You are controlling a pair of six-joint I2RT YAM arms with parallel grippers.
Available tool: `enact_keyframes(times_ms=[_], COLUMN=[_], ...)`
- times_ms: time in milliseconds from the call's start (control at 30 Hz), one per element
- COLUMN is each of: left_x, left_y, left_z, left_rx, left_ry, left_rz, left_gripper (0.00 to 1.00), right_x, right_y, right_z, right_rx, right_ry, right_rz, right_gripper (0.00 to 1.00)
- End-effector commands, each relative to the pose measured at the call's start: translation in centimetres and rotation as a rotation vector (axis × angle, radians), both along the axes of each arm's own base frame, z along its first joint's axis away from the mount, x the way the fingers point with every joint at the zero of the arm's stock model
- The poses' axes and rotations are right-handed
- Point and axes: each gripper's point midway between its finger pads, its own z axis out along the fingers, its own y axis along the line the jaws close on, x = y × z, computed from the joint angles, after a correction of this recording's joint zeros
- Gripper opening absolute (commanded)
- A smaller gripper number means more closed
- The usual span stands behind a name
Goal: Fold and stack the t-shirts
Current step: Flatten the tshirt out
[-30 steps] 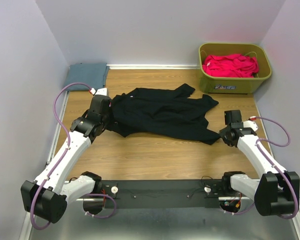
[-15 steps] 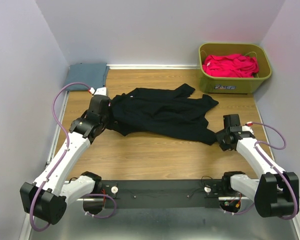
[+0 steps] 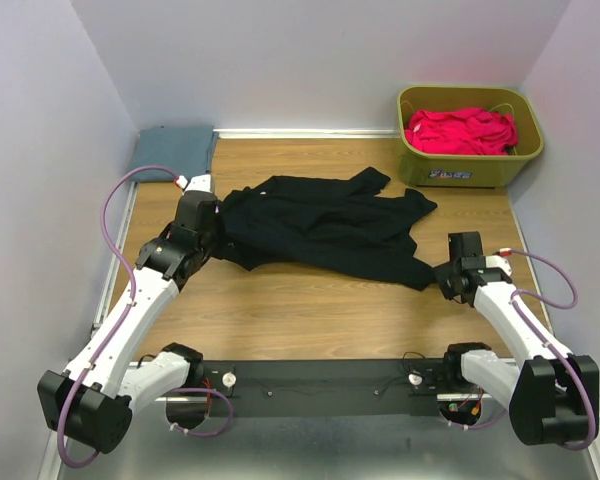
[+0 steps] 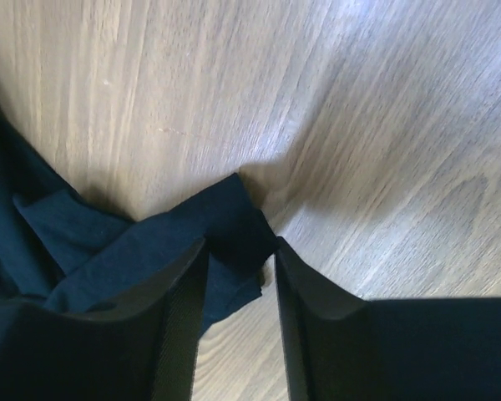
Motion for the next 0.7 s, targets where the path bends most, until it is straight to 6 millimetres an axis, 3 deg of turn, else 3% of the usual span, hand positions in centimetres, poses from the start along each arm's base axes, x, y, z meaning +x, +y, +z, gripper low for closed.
enact_keyframes(times_ms=[0,567,667], left_x=[-0.1,1.1,2.4], left_y=[0.4,1.5,2.3], left_z=[0.5,0.4,1.9], left_rx=[0.001,-0.012,-0.017], left_ry=[-0.024,-0.049,-0.094], left_rz=[0.007,0.071,0.109], left_gripper=[0.00,0.00,0.00], right_x=[0.1,1.7,2.8], right_y=[-1.6,-2.5,-2.7], right_z=[0.2,2.3,3.4], right_rx=[-0.051,-0.136,-0.174], right_ry=[-0.027,-0.051,-0.055], right_rz=[-0.076,-0.031,0.015], right_gripper=[0.42,0.01,0.01])
